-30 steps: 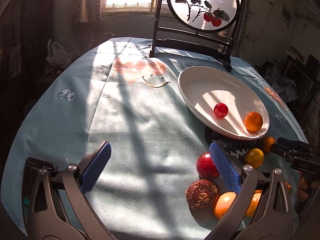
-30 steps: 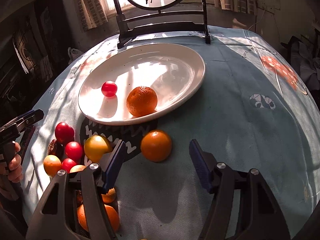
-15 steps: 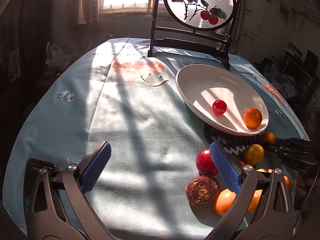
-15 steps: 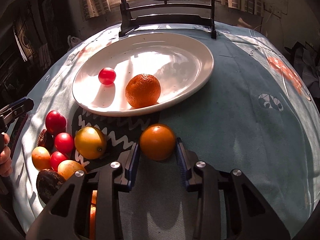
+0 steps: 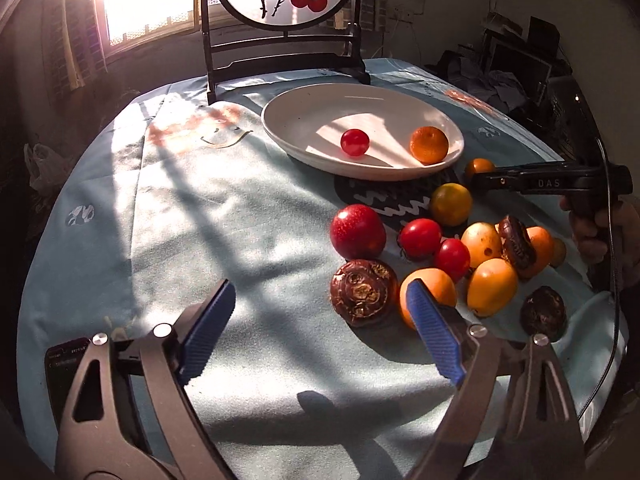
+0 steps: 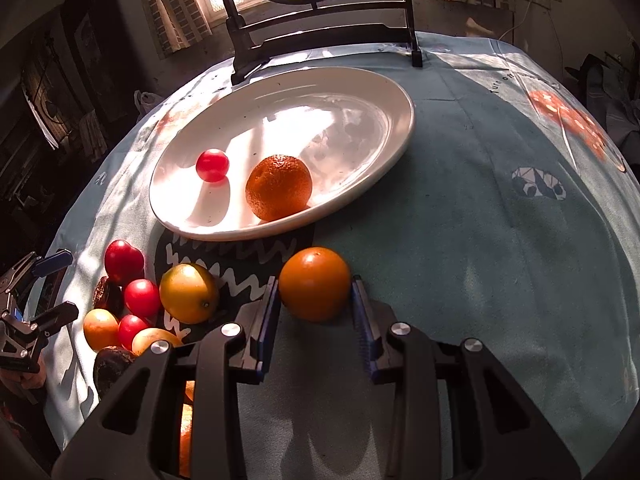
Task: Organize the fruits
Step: 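Grasp a dark brown tea cake with the left tool while the right tool lifts the orange, then release the orange into the plate with the right tool while the left tool sets the tea cake there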
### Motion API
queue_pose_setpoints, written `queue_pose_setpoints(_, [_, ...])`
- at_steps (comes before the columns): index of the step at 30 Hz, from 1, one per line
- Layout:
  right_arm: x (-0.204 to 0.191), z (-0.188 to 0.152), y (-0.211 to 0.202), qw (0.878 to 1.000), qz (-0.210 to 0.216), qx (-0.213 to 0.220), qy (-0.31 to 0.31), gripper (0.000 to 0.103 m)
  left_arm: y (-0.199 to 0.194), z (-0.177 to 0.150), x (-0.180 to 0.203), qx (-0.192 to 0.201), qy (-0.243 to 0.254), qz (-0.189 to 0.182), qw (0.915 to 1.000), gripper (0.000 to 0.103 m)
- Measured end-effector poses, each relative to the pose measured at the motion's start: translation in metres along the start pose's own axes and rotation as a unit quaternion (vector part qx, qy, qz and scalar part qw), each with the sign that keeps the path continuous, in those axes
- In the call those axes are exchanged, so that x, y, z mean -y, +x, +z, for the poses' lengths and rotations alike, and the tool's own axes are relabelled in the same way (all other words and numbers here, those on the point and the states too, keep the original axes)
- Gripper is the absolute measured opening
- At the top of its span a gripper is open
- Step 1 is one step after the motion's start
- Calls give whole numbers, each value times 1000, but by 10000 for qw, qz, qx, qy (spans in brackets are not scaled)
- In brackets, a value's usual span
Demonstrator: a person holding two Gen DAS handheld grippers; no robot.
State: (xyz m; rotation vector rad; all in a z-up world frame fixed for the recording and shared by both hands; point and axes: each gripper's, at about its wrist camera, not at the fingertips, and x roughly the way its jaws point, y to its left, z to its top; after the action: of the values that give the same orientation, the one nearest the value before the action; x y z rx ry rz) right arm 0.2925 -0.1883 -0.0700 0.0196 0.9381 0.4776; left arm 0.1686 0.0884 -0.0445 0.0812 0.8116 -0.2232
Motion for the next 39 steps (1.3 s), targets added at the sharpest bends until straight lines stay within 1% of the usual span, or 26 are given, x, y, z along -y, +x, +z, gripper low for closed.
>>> queue_pose_setpoints(1, [0,0,-1,10000,8,10,0,35,2,-2,0,-80,34,-28,10000,80])
queue_pose_setpoints(2, [0,0,-1,10000,19,15,-3,35,3,-3,0,-138,45,-70,9999,75])
queue_pose_setpoints(3, [-1,0,-2,10000,32,14,-3,35,4,-4,0,-172,54,-97,9998,71])
queue_pose_setpoints(6, [-1,0,-2,10000,40,-1,5,35,8,-6,0,-303,143,-156,9993,70])
queue_pose_setpoints(8, [0,0,-2,10000,39,-18,17,35,12,-7,5,-442,309,-241,9983,70])
queue_pose_setpoints(10, [0,0,-2,10000,46,-31,23,35,18,-5,10,-524,484,-155,9973,66])
queue_pose_setpoints(13, [0,0,-2,10000,41,-26,24,35,29,1,19,-629,717,-23,9954,65])
queue_pose_setpoints(14, [0,0,-2,10000,33,-25,24,35,33,3,21,-664,768,-11,9948,63])
queue_pose_setpoints(15, [0,0,-2,10000,28,-23,33,35,35,5,22,-668,794,-8,9946,58])
queue_pose_setpoints(16, [1,0,-3,10000,31,-20,42,35,36,6,22,-657,807,-29,9946,55])
queue_pose_setpoints(18, [1,0,-3,10000,25,-8,46,35,36,6,23,-660,799,-166,9945,42])
queue_pose_setpoints(23, [0,0,-6,10000,69,23,31,35,34,6,26,-643,818,-106,9945,42])
queue_pose_setpoints(27, [0,0,-8,9999,116,51,30,35,27,2,24,-575,664,-121,9961,42])
queue_pose_setpoints(32, [-3,1,-15,9995,248,172,-6,35,6,4,15,-218,142,-422,9988,42])
queue_pose_setpoints(36, [-4,6,-26,9978,324,579,11,35,-3,29,10,193,-311,-609,9975,42])
queue_pose_setpoints(39, [-3,16,-31,9946,406,949,109,35,4,61,8,401,-594,-569,9958,42])
